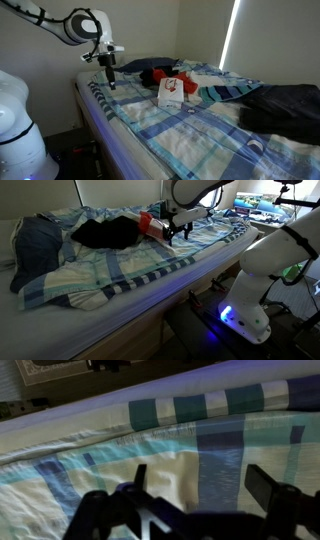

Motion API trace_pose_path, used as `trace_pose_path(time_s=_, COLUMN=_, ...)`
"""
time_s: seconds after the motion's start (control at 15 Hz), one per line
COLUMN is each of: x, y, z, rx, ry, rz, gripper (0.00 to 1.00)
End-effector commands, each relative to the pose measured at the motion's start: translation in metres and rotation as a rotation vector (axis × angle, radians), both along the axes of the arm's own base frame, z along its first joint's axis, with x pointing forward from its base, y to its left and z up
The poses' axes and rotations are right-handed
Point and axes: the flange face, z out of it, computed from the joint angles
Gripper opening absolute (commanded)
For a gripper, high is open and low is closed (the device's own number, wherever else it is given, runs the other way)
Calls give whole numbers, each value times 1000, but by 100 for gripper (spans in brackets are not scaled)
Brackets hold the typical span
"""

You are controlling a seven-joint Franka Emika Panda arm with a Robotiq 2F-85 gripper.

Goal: Put the bag upright

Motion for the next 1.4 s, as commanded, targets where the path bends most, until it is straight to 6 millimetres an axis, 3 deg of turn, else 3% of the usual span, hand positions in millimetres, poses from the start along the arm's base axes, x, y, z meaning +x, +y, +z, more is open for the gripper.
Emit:
trace_pose_path(time_s=0.0, x=18, y=4, z=-6, rx=49, ry=-14, rz=-139, gripper=100)
trace_pose_path(time_s=0.33, x=46, y=12, z=-8, rx=79, ry=-82, rz=-302, gripper=100)
trace_pose_path(time_s=0.4, x=30, y=8, z=-9, rx=68, ry=-64, rz=-257, gripper=100)
trace_pose_path(time_s=0.73, x=41, y=10, z=-12, rx=85, ry=-58, rz=-281, gripper=100)
trace_pose_path(time_s=1.33, x=104, y=-49, z=26, rx=191, ry=-211, rz=-363, gripper=100)
